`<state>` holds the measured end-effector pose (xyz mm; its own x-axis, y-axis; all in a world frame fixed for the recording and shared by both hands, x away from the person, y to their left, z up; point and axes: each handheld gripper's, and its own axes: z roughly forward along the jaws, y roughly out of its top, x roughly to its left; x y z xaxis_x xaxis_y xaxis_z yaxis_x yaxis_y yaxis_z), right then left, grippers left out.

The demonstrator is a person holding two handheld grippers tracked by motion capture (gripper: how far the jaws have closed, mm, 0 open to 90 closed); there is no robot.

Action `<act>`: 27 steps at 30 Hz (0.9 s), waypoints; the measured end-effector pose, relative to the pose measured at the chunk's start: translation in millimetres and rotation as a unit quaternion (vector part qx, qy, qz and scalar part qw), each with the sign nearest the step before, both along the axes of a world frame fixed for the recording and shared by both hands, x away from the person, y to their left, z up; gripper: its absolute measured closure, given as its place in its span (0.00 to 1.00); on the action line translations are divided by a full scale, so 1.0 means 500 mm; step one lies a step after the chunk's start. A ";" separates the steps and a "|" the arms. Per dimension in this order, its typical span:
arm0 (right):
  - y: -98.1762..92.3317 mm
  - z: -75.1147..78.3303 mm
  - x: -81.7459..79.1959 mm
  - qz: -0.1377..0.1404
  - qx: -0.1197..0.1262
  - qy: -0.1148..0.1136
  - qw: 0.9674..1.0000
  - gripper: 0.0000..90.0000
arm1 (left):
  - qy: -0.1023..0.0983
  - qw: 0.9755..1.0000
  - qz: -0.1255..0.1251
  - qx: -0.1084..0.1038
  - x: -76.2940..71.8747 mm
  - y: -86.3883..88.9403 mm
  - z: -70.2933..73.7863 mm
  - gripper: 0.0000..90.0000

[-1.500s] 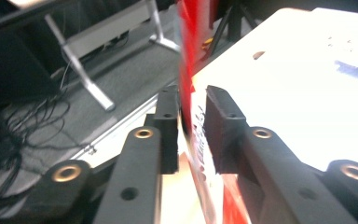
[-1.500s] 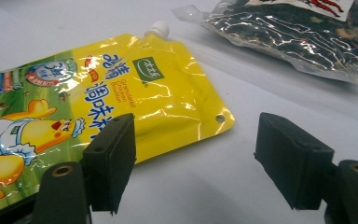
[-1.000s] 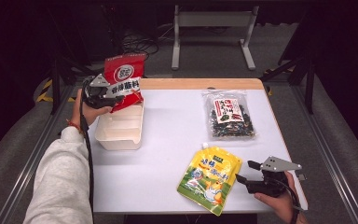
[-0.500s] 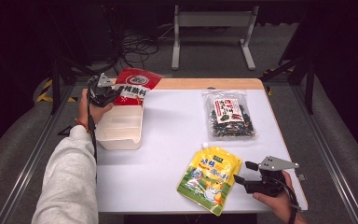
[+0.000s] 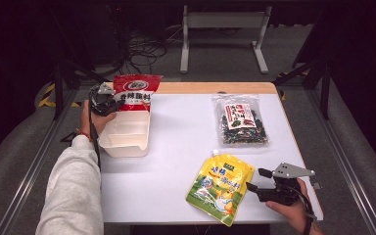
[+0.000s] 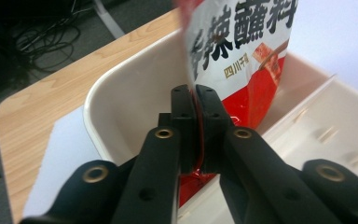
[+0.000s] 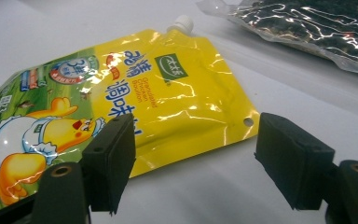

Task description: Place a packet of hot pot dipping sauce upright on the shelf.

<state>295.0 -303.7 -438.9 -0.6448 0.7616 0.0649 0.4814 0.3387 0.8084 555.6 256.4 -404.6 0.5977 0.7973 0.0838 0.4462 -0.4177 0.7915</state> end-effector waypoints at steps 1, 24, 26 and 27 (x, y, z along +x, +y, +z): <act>-0.003 0.001 0.003 -0.004 -0.001 -0.002 1.000 0.32 | 0.001 1.000 0.005 -0.004 -0.003 0.002 0.001 0.89; -0.065 0.046 0.065 -0.043 -0.004 -0.067 0.997 0.55 | -0.098 0.992 -0.050 -0.059 -0.344 -0.016 0.076 0.29; -0.068 0.045 0.069 -0.046 -0.004 -0.073 0.996 0.56 | -0.090 0.992 -0.047 -0.070 -0.367 -0.019 0.065 0.27; -0.071 0.045 0.070 -0.048 -0.003 -0.073 0.996 0.56 | -0.088 0.992 -0.047 -0.074 -0.378 -0.021 0.058 0.26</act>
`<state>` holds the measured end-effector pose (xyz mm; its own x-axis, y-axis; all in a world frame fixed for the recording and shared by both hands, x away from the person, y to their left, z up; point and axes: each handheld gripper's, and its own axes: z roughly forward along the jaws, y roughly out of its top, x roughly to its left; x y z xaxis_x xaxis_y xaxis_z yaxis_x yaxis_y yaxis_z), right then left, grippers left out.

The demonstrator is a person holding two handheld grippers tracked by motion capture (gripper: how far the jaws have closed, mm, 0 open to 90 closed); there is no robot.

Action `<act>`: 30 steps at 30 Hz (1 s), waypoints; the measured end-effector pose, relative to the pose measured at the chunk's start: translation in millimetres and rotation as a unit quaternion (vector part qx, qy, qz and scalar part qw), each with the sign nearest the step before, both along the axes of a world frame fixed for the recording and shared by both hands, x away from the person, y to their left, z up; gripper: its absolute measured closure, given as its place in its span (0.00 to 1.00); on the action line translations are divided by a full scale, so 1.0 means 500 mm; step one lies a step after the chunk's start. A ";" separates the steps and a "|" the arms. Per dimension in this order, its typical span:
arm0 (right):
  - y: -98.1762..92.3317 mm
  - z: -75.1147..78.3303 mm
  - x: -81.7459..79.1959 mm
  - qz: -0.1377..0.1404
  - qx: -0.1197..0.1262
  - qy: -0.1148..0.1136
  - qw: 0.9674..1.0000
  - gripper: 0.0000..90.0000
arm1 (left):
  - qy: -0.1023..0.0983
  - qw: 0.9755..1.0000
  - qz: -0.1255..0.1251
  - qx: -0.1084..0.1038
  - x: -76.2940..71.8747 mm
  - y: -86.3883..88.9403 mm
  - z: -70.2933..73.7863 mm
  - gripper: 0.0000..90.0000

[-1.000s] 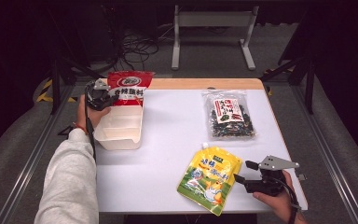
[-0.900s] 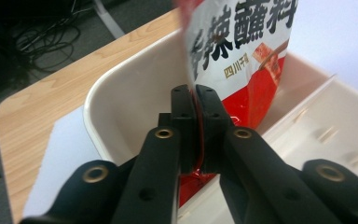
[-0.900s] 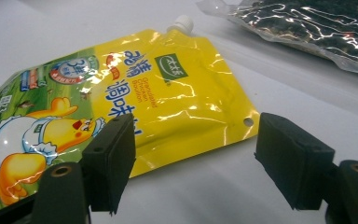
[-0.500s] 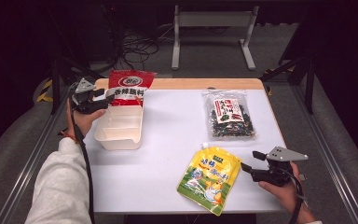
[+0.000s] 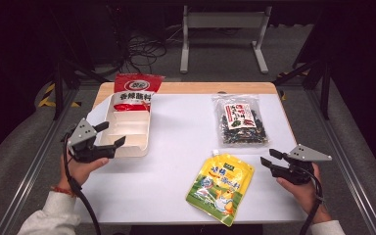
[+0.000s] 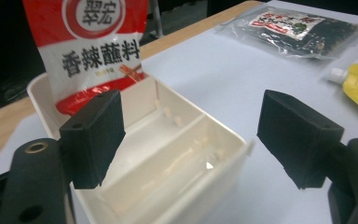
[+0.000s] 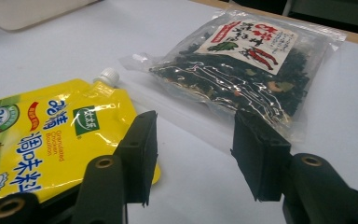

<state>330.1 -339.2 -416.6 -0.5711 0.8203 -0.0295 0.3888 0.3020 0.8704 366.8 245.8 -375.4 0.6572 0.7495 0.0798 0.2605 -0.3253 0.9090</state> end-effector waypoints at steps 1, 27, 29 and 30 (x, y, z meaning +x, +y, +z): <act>-0.003 0.000 0.002 -0.002 0.003 0.001 1.000 0.56 | 0.005 1.000 -0.007 -0.007 -0.012 -0.003 -0.009 0.26; 0.000 -0.019 -0.002 0.014 0.011 0.021 1.000 0.62 | 0.088 0.987 -0.111 0.074 -0.089 -0.093 -0.158 0.21; 0.004 -0.022 -0.006 0.021 0.014 0.026 0.999 0.62 | 0.088 0.987 -0.107 0.076 -0.090 -0.096 -0.157 0.21; 0.007 -0.023 -0.009 0.024 0.016 0.026 0.999 0.62 | 0.087 0.988 -0.107 0.072 -0.089 -0.098 -0.158 0.21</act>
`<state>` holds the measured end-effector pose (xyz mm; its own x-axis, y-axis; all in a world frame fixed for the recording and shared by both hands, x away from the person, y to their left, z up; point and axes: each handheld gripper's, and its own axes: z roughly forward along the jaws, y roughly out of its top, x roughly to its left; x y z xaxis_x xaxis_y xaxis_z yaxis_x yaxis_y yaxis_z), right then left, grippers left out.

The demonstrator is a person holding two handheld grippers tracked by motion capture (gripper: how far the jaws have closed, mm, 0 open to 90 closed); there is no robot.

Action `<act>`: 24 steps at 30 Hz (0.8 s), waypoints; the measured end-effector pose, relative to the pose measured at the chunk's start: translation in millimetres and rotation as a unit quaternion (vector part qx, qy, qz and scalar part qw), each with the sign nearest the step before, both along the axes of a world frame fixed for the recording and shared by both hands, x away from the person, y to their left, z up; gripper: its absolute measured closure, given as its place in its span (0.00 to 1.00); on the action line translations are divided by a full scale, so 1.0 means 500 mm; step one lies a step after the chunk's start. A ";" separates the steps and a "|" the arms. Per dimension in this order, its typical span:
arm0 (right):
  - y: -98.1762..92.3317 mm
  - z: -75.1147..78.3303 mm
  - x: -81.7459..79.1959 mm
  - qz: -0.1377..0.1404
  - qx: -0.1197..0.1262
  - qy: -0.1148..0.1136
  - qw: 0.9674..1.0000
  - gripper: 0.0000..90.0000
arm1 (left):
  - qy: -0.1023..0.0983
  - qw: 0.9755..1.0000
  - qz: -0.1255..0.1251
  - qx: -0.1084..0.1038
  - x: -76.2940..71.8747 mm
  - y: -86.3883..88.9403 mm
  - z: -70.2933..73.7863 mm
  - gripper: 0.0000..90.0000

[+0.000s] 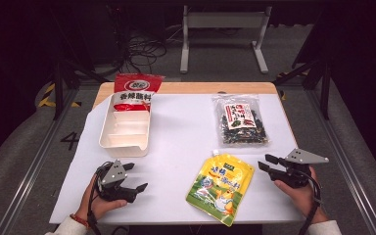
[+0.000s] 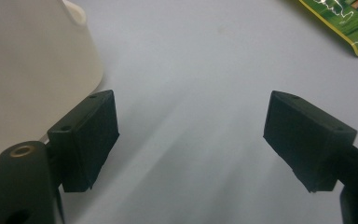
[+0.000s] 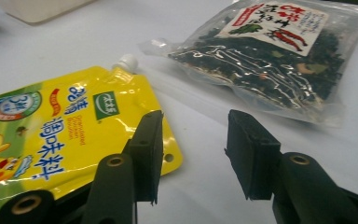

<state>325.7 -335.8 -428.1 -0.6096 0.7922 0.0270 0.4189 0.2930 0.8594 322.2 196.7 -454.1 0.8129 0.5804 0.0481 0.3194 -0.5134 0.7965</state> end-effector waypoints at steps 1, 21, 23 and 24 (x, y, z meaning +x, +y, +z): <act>0.004 -0.002 -0.003 0.006 0.000 0.001 1.000 0.62 | 0.004 1.000 -0.001 0.003 0.000 -0.003 -0.001 0.21; -0.019 0.004 0.068 -0.068 0.000 0.015 0.998 0.55 | 0.023 0.998 -0.043 0.031 0.016 -0.055 -0.015 0.17; -0.037 0.007 0.088 -0.103 0.007 0.013 0.995 0.53 | 0.025 0.998 -0.040 0.028 0.014 -0.052 -0.014 0.17; -0.046 0.007 0.094 -0.115 0.015 0.012 0.993 0.53 | 0.025 0.999 -0.039 0.025 0.013 -0.051 -0.014 0.17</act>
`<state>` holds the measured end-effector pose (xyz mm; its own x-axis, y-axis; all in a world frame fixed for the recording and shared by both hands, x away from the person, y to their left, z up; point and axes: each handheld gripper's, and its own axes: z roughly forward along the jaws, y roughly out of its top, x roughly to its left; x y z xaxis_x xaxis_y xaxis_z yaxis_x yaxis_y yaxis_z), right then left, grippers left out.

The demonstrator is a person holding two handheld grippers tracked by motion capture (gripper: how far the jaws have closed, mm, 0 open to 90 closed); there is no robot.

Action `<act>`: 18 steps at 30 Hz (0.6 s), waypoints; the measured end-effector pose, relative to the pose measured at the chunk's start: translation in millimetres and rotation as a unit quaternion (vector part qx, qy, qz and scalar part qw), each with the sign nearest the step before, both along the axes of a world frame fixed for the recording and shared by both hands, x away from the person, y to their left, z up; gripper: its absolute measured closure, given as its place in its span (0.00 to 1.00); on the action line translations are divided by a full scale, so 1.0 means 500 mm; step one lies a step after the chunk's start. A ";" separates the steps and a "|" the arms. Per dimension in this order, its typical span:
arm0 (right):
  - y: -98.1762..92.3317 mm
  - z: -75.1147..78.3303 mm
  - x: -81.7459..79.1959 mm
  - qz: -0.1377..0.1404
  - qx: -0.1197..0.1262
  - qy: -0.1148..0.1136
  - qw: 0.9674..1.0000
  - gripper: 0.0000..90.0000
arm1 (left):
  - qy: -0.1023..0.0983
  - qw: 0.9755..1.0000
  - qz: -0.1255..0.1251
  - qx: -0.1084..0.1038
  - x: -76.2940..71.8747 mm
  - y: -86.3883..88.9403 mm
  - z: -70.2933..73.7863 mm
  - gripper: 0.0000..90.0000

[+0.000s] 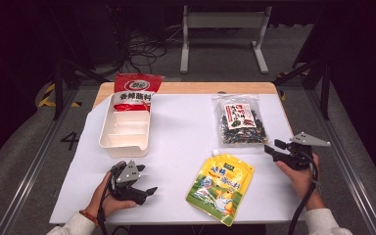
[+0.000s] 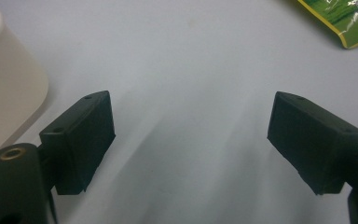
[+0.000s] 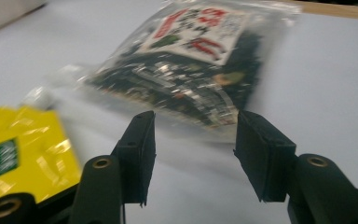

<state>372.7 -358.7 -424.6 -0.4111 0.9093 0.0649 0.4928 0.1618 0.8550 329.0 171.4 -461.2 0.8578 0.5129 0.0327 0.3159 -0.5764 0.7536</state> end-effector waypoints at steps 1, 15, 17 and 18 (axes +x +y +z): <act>-0.011 -0.001 0.008 -0.014 0.018 0.003 1.000 0.53 | 0.000 1.000 0.002 -0.002 -0.001 0.002 0.000 0.17; 0.001 -0.043 0.091 -0.025 0.001 0.054 0.998 0.74 | 0.002 1.000 0.007 -0.009 0.006 0.007 0.007 0.16; 0.003 -0.048 0.094 -0.030 -0.007 0.060 0.998 0.74 | 0.002 1.000 0.005 -0.025 0.016 0.005 0.018 0.16; 0.004 -0.049 0.096 -0.031 -0.009 0.062 0.998 0.74 | 0.003 1.000 0.002 -0.030 0.023 0.001 0.024 0.16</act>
<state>420.6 -356.6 -449.1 -0.3435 0.9343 0.0955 0.6038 0.1418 0.7844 340.5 171.9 -449.2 0.8555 0.5177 -0.0030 0.3226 -0.5285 0.7852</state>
